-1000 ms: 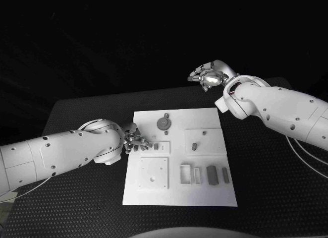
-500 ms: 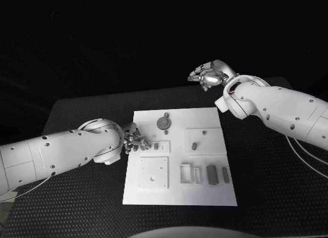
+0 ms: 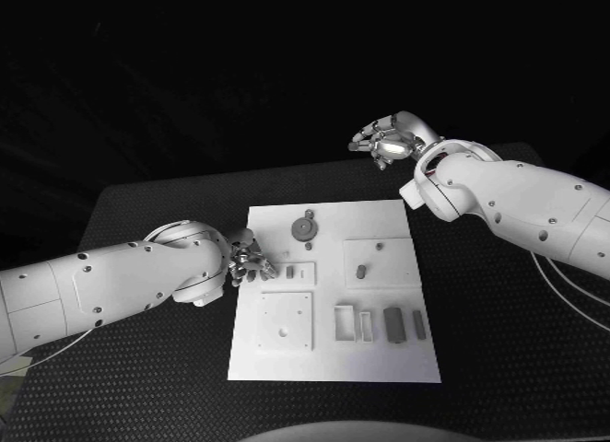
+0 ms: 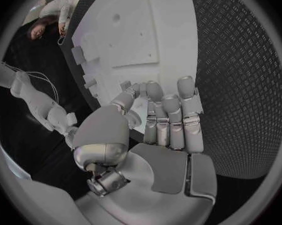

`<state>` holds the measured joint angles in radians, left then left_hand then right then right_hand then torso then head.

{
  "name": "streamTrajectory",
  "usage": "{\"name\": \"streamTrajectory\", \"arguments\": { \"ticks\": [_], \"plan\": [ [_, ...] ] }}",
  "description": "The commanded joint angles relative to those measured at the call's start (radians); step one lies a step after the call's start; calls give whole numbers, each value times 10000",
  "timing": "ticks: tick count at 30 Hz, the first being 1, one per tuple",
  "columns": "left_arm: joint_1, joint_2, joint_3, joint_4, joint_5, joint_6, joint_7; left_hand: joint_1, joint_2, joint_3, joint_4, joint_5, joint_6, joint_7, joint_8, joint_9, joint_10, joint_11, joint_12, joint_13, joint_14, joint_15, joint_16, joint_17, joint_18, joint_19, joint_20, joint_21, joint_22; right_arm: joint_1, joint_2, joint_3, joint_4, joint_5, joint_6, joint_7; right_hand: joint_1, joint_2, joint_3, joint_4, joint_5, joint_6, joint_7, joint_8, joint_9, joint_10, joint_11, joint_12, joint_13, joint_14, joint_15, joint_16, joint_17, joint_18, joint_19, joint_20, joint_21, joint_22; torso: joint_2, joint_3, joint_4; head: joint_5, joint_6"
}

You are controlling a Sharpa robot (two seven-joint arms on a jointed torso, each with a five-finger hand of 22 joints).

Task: Assemble the parts on the task board

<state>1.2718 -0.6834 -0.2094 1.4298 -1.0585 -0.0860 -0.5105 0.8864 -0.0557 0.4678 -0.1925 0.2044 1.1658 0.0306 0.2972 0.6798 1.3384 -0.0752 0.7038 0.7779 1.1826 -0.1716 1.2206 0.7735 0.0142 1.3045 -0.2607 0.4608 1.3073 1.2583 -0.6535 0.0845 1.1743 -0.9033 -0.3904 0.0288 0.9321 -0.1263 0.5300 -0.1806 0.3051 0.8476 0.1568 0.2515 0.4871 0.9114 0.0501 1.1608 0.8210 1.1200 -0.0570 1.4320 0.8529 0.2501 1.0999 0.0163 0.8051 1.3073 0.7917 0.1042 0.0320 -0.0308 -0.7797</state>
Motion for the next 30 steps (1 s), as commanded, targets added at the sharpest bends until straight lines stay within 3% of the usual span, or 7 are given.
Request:
{"name": "streamTrajectory", "arguments": {
  "ticks": [1,8,12,18,30],
  "plan": [
    [0,18,5,4,-63,-4,29,68,211,12,-100,71,74,13,52,-1,-14,-16,60,1,-2,-23,45,-21,32,-42,-57,47,211,-3,4,5,13,-1,102,80,-100,-25,12,62,35,22,72,-51,-12,-85,18,64,-16,-88,4,-51,15,117,-6,-47,-28,193,1,5,4,-2,-1],
    [0,26,5,-5,-63,-24,39,190,857,124,-426,105,119,-1,101,1,17,-28,116,10,15,-28,122,-46,25,-39,-62,118,215,-3,-3,5,15,-1,101,79,-102,-24,12,62,35,21,73,-51,-13,-85,18,64,-17,-89,4,-52,15,117,-7,-47,-29,192,0,4,1,1,-9],
    [1,54,5,-39,-126,5,16,273,1046,178,-551,69,123,-4,114,-1,23,-28,134,11,17,-31,148,-57,22,-39,-64,147,216,-3,-5,5,20,-1,101,80,-103,-25,12,63,35,21,73,-51,-13,-85,18,65,-17,-90,4,-53,14,117,-8,-47,-29,192,-4,10,-5,1,-12],
    [5,155,8,-98,-322,177,-37,339,1163,208,-686,74,164,-20,150,10,62,-44,176,22,51,-42,201,-59,24,-6,-74,201,224,-3,-13,5,24,-1,100,80,-106,-27,11,63,34,20,73,-51,-13,-86,18,65,-18,-91,4,-55,14,117,-9,-46,-30,192,-2,8,-3,-2,-12],
    [16,334,16,-132,-870,756,-76,459,1185,250,-902,202,299,-85,282,96,169,-105,331,81,142,-77,380,-31,37,81,-105,377,242,-3,-11,5,57,-1,106,78,-107,-27,12,62,35,19,73,-50,-14,-86,19,66,-19,-92,4,-58,12,117,-11,-46,-32,191,-2,9,-6,-10,-21]
  ]
}}
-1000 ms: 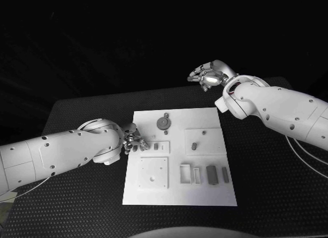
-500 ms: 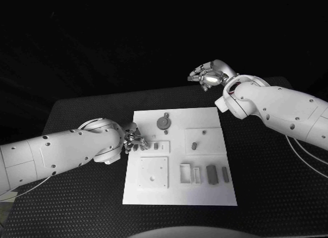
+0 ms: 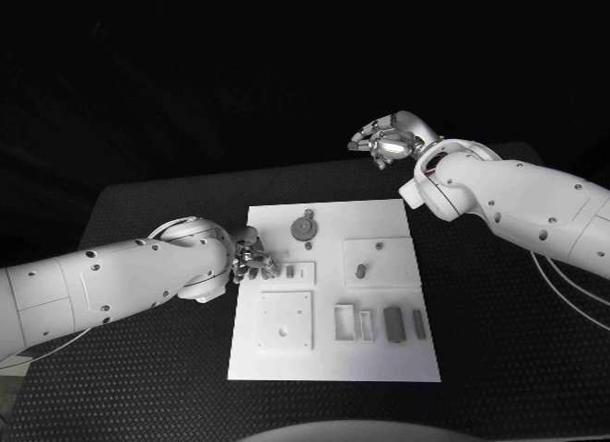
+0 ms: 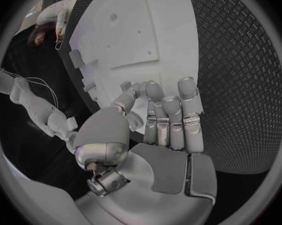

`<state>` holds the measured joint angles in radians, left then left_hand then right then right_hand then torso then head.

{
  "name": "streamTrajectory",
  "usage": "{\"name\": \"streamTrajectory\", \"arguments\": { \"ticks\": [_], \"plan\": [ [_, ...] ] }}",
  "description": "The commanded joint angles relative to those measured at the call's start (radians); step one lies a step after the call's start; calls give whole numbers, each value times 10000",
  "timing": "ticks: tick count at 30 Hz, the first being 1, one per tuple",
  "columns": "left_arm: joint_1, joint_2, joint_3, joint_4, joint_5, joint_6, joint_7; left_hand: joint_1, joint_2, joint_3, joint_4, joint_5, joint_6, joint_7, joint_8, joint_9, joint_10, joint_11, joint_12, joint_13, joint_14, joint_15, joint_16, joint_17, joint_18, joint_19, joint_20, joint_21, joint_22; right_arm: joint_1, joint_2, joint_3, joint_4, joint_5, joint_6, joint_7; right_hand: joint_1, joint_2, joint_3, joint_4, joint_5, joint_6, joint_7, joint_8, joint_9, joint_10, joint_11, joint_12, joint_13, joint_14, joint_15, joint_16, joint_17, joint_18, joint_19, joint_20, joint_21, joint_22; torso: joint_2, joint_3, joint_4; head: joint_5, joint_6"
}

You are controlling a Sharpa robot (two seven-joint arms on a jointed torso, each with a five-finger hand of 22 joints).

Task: Assemble the parts on the task board

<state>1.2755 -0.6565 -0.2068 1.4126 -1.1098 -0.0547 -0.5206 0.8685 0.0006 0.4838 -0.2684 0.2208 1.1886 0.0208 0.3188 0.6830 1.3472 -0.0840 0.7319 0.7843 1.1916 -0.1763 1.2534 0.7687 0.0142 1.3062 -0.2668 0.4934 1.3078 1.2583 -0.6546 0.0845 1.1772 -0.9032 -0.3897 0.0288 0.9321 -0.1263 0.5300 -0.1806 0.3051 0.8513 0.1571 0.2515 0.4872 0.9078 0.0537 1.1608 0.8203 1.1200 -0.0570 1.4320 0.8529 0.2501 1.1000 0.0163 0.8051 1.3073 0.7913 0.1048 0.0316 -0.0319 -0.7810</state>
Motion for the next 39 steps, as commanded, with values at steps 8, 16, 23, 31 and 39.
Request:
{"name": "streamTrajectory", "arguments": {
  "ticks": [8,16,23,31,39],
  "plan": [
    [-17,52,-6,29,-453,527,-11,723,624,108,-176,104,89,-24,150,195,111,-55,192,75,75,-65,208,49,41,95,-64,211,246,-3,-19,5,27,-2,98,75,-108,-29,12,61,35,-19,70,-50,-15,-51,-17,66,-12,-93,4,-60,11,117,-12,-46,-32,191,3,-2,4,-16,2],
    [-14,97,-2,48,-241,281,68,323,255,-73,150,-548,84,-52,219,323,91,-65,307,107,50,-89,301,32,48,59,-84,302,210,-3,-20,5,29,-2,93,75,-107,-29,14,60,35,-20,70,-50,-15,-51,-17,67,-13,-94,4,-61,11,117,-13,-46,-33,190,2,-10,3,-34,-1],
    [-12,68,1,8,-56,76,120,-561,-815,-221,1169,-1375,-162,-8,96,363,-10,-39,325,49,-33,-111,304,-68,102,-42,-108,264,169,-3,-38,5,33,-2,85,72,-107,-34,13,57,35,-22,71,-51,-16,-51,-17,67,-13,-94,5,-62,10,117,-14,-46,-34,190,0,-11,14,-48,16],
    [-12,55,1,8,-7,-4,106,-973,-1317,-252,1825,-1648,-205,-9,69,420,-68,-50,368,26,-85,-127,344,-122,150,-87,-111,246,169,-3,-43,5,34,-2,70,67,-105,-41,13,52,35,-28,71,-53,-18,-52,-17,67,-14,-95,5,-64,10,117,-16,-46,-35,190,5,-10,9,-44,16],
    [-13,-17,9,22,25,-140,141,-987,-1392,-247,1917,-1651,-202,-13,73,436,-71,-55,381,25,-89,-133,355,-130,159,-85,-112,249,170,-3,-43,5,24,-2,72,69,-104,-44,14,49,35,-37,73,-57,-20,-54,-15,67,-15,-97,6,-67,8,117,-17,-45,-36,190,5,-9,7,-41,18]
  ]
}}
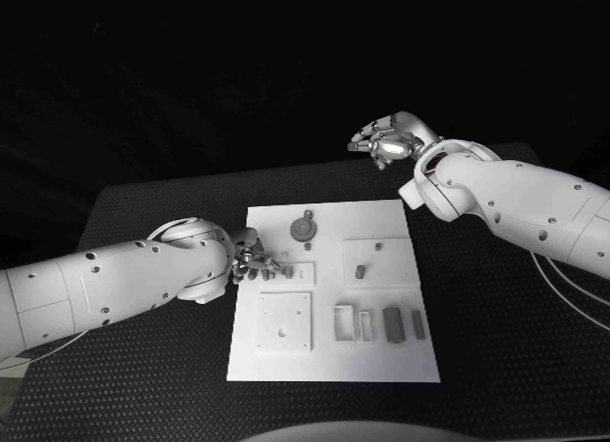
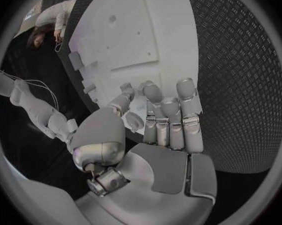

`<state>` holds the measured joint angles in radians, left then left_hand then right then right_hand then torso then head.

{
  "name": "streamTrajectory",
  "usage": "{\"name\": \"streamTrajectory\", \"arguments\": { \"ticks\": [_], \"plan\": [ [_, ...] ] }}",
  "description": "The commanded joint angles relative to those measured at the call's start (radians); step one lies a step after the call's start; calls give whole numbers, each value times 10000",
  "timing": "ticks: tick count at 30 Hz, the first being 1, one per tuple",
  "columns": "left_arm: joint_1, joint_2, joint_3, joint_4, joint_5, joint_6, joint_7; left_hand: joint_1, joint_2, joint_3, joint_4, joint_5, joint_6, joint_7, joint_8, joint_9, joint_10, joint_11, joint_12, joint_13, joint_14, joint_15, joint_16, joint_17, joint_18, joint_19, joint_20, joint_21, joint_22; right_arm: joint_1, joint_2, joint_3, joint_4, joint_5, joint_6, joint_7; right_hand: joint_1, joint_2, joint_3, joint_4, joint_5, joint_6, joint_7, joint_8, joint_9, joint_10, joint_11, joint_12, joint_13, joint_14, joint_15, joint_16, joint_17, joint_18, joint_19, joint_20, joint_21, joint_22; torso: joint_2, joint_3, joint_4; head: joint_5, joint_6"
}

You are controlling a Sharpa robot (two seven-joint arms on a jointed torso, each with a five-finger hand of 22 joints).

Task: Assemble the parts on the task board

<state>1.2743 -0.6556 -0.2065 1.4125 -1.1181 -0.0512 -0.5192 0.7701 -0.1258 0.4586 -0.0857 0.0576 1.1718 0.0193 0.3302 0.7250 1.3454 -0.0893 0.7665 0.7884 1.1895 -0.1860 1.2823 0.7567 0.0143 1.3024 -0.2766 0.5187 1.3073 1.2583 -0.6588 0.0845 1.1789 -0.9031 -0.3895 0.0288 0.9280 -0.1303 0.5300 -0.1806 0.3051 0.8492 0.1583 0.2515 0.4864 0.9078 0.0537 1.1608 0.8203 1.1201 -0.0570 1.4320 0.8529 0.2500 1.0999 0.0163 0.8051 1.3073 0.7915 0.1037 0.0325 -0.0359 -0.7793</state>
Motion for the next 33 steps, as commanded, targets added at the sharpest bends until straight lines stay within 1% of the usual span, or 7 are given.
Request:
{"name": "streamTrajectory", "arguments": {
  "ticks": [1,7,15,18,26,29,33],
  "plan": [
    [-2,-37,7,26,109,-185,130,-10,-160,7,122,-22,-35,0,-41,21,-55,-2,40,-17,-69,-38,70,-12,161,-46,-13,-3,175,-2,0,5,5,-3,72,69,-63,-4,14,49,35,-17,61,-58,-12,-54,-15,67,-15,-97,6,-67,9,118,-17,-45,-36,189,2,1,-3,-3,3],
    [-3,-212,86,84,113,-352,147,-8,-372,58,342,-32,-52,-4,-46,50,-66,-8,62,-21,-75,-48,90,-31,178,-42,-13,-6,170,-4,0,5,-1,-3,74,74,-64,-6,14,48,35,-29,64,-64,-16,-55,-13,66,-16,-98,7,-69,8,118,-18,-45,-37,189,3,-2,-5,-16,11],
    [3,-390,560,69,1393,-1773,638,367,-485,181,418,55,-534,125,-221,49,-412,100,-54,-79,-202,16,18,-106,175,-118,18,-75,138,-11,-8,5,-23,-2,51,76,-64,-3,15,48,35,-39,66,-69,-19,-55,-11,66,-17,-99,9,-71,7,118,-19,-44,-38,188,-5,-7,0,-30,51],
    [27,-436,644,51,2182,-2249,1122,683,-361,107,121,661,-1053,321,-340,18,-623,287,-129,-133,-337,191,-109,-205,127,-278,123,-188,103,-11,-14,5,-37,-2,50,79,-64,-3,15,47,35,-42,67,-71,-20,-55,-10,66,-18,-99,10,-72,7,118,-19,-44,-38,188,2,-7,8,-29,67],
    [86,-387,676,-234,4553,-3883,3474,1458,116,90,-963,1014,-1756,764,-271,17,-1849,828,-1311,-977,-1388,743,-1063,-776,13,-1356,669,-1107,-326,-11,-12,5,-71,1,42,89,-65,-4,16,47,35,-48,68,-74,-22,-56,-9,66,-19,-100,11,-73,6,118,-20,-44,-39,188,9,-8,-2,-7,133],
    [92,-307,675,-395,3854,-4006,4083,2372,440,561,-1788,1360,-1885,901,-205,-33,-1987,963,-1967,-1516,-1514,923,-1449,-1046,7,-1467,843,-1405,-555,-11,-30,5,-75,5,42,88,-65,-2,16,47,35,-50,69,-74,-22,-56,-8,66,-19,-99,12,-73,6,118,-20,-44,-40,187,10,-10,8,2,158],
    [90,-198,670,-558,1704,-4026,4561,3083,349,1076,-2006,1302,-2022,1057,-339,-214,-2140,1270,-3091,-2301,-1764,1253,-2083,-1379,1,-1807,1144,-1900,-901,-11,-23,5,-94,5,41,89,-65,-2,17,46,35,-51,69,-75,-23,-57,-8,66,-19,-99,12,-73,6,118,-20,-44,-40,187,7,-15,14,0,199]
  ]
}}
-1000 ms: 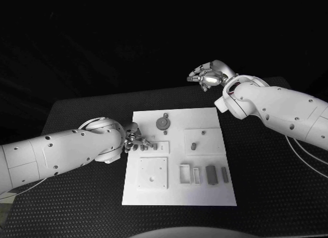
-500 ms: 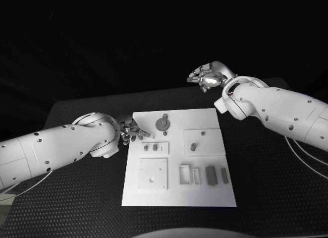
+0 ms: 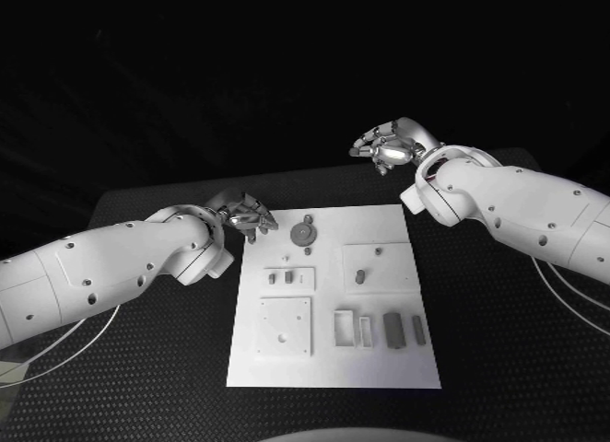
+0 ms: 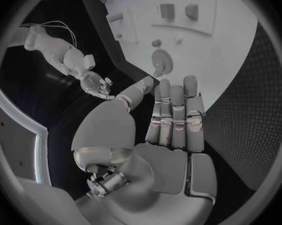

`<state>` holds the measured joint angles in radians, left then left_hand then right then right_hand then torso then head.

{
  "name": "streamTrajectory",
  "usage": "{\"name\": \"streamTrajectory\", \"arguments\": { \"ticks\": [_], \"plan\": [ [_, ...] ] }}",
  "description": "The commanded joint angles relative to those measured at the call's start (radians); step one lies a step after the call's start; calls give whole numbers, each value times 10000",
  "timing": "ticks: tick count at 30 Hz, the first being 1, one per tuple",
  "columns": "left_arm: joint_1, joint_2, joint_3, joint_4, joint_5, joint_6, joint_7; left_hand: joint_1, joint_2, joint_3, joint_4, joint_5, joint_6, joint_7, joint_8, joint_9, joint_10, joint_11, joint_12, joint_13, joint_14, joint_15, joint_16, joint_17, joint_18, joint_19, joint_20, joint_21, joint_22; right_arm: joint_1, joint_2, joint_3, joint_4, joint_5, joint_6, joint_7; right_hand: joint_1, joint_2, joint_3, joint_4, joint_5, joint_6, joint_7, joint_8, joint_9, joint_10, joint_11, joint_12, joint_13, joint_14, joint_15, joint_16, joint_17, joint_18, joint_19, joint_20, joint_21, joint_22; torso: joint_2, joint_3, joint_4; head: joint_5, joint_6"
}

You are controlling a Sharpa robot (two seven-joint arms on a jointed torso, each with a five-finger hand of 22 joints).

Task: Assemble the parts on the task board

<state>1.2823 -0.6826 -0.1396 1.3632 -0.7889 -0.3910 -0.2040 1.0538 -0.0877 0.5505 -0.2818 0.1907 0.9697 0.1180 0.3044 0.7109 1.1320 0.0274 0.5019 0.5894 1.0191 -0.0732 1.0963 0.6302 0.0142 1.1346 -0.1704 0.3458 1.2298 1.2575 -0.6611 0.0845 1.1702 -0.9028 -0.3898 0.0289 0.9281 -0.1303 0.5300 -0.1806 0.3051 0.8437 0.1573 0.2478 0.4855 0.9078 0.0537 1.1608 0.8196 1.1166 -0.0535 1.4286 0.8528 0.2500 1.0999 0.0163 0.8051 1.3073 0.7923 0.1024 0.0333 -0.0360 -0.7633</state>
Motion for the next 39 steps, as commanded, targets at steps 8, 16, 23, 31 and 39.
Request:
{"name": "streamTrajectory", "arguments": {
  "ticks": [8,16,23,31,39],
  "plan": [
    [-18,403,-198,-168,-4280,-499,2076,855,-363,-56,-77,-478,52,123,-499,-531,400,384,-2364,-1395,-104,371,-643,-202,151,-201,356,-542,-349,-11,2,4,-44,6,69,92,-61,1,19,43,36,4,80,-37,-15,-57,-7,66,-13,-65,-21,-40,6,118,-19,-45,-40,187,11,1,-14,5,161],
    [-29,708,-376,-149,-6672,510,1533,933,-397,-91,-82,-530,106,80,-545,-615,409,445,-2700,-1560,-104,404,-679,-188,169,-200,387,-588,-363,-22,29,4,-84,18,84,96,-60,2,20,43,36,4,80,-37,-15,-57,-7,67,-13,-65,-21,-40,6,118,-19,-45,-40,187,1,7,-7,-10,229],
    [-67,1043,-426,-347,-7298,728,1418,933,-397,-91,-82,-530,106,80,-545,-615,409,445,-2700,-1560,-104,404,-679,-188,169,-200,387,-588,-363,-23,77,4,-158,51,56,139,-60,2,20,43,36,4,80,-37,-15,-57,-7,67,-13,-65,-21,-40,6,118,-19,-45,-40,187,-6,20,-21,-10,268],
    [-128,1350,-544,-631,-7514,916,1379,961,-697,-195,-23,-890,-249,130,-813,-823,-134,681,-3349,-1893,2,588,-549,-74,376,15,541,-483,-275,-22,145,4,-315,740,465,629,-227,52,308,-19,54,-220,284,-114,-53,-990,205,-1436,-1010,-1383,280,-1776,-740,-138,-1578,444,-1296,-280,0,12,-18,-20,326],
    [-265,1524,-613,-779,-7533,688,1369,949,-691,-197,-16,-894,-244,140,-834,-874,-84,697,-3458,-1958,2,608,-537,-45,423,29,565,-481,-251,-21,272,2,-586,1300,935,1047,-184,302,478,-436,16,-756,614,13,58,-1586,1165,-4963,-4322,-3546,2014,-7216,-3241,-1040,-5120,1483,-4292,-1557,4,11,-16,-38,337]
  ]
}}
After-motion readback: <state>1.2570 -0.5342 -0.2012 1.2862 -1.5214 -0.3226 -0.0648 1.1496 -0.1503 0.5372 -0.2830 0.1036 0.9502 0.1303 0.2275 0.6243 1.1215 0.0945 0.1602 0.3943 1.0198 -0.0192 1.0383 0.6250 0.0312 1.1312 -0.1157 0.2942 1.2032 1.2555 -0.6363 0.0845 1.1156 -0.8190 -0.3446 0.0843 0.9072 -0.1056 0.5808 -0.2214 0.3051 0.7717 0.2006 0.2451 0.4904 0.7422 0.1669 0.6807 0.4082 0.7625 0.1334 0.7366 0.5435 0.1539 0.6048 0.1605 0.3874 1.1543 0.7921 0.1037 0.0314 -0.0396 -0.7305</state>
